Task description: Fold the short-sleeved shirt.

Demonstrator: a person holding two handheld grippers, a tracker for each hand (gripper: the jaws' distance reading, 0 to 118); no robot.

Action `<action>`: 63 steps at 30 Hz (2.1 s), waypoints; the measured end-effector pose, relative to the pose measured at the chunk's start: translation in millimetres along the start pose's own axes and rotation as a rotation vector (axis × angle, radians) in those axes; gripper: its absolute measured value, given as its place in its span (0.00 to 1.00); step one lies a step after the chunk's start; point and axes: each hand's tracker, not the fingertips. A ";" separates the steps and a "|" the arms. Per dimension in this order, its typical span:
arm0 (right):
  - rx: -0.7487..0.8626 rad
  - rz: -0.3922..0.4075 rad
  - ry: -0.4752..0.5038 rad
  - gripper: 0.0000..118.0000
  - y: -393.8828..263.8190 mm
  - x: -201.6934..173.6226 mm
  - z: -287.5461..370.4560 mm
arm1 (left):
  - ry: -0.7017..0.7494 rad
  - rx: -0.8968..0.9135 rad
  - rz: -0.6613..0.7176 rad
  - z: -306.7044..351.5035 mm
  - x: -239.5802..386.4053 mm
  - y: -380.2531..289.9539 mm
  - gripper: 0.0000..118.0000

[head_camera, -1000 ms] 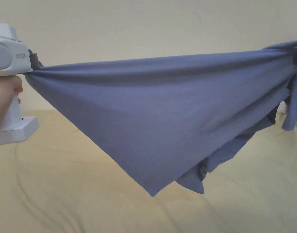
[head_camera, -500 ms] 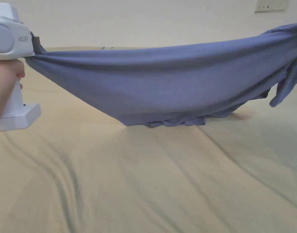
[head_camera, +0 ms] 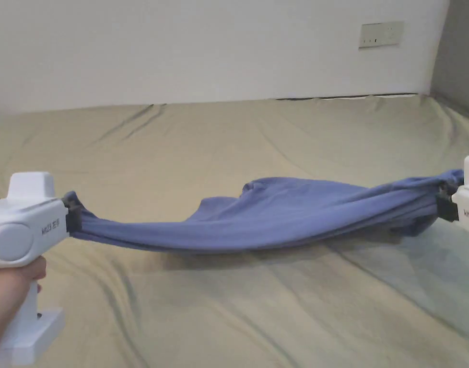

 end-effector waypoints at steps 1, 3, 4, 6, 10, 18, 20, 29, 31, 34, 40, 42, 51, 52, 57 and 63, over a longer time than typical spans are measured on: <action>0.009 -0.007 0.009 0.05 -11.6 4.7 18.7 | -0.019 0.000 0.016 18.4 -3.9 -9.4 0.00; 0.007 -0.004 0.001 0.05 -28.4 10.6 54.4 | -0.016 -0.008 0.016 55.0 -5.9 -24.8 0.00; -0.006 -0.024 0.013 0.05 -38.9 15.3 72.5 | -0.023 -0.008 0.025 73.1 -9.5 -33.3 0.00; -0.015 -0.016 0.021 0.05 -59.0 22.0 107.8 | -0.047 -0.019 0.061 104.4 -17.8 -49.1 0.00; -0.044 0.024 0.068 0.05 -92.2 26.3 178.3 | -0.075 -0.041 0.047 160.7 -26.2 -86.0 0.00; -0.097 0.011 0.094 0.05 -142.0 36.5 237.1 | -0.129 -0.126 0.057 213.2 -39.2 -144.0 0.00; -0.132 0.033 0.084 0.05 -154.1 32.3 237.2 | -0.139 -0.138 0.037 217.8 -38.3 -156.7 0.00; -0.201 0.080 0.086 0.84 -171.1 28.1 230.9 | -0.099 -0.278 0.157 206.8 -41.9 -186.5 0.83; -0.176 0.016 0.090 1.00 -161.6 34.0 242.5 | -0.165 -0.221 0.237 226.0 -44.4 -174.5 0.89; -0.100 -0.139 0.116 0.99 -136.7 32.4 261.7 | -0.147 -0.111 0.217 265.6 -33.7 -149.0 0.89; 0.095 -0.206 0.161 0.58 -80.4 -11.7 308.6 | -0.093 0.164 0.131 338.7 -13.4 -120.2 0.20; 0.077 -0.183 0.149 0.00 -72.7 -32.5 316.1 | -0.104 0.155 0.132 350.8 -9.3 -115.6 0.00; 0.192 -0.066 0.242 0.00 -57.5 -67.0 318.2 | -0.148 0.071 0.116 338.0 -14.0 -125.5 0.00; 0.186 -0.061 0.250 0.00 -58.8 -69.1 315.9 | -0.151 0.026 0.119 329.2 -17.9 -127.2 0.00; 0.113 -0.092 0.300 0.00 -60.4 -79.8 308.0 | -0.147 -0.287 0.210 255.9 -44.7 -145.3 0.41; 0.097 -0.051 0.342 0.00 -62.8 -91.2 308.3 | -0.038 -0.526 0.163 182.3 -47.4 -189.9 0.81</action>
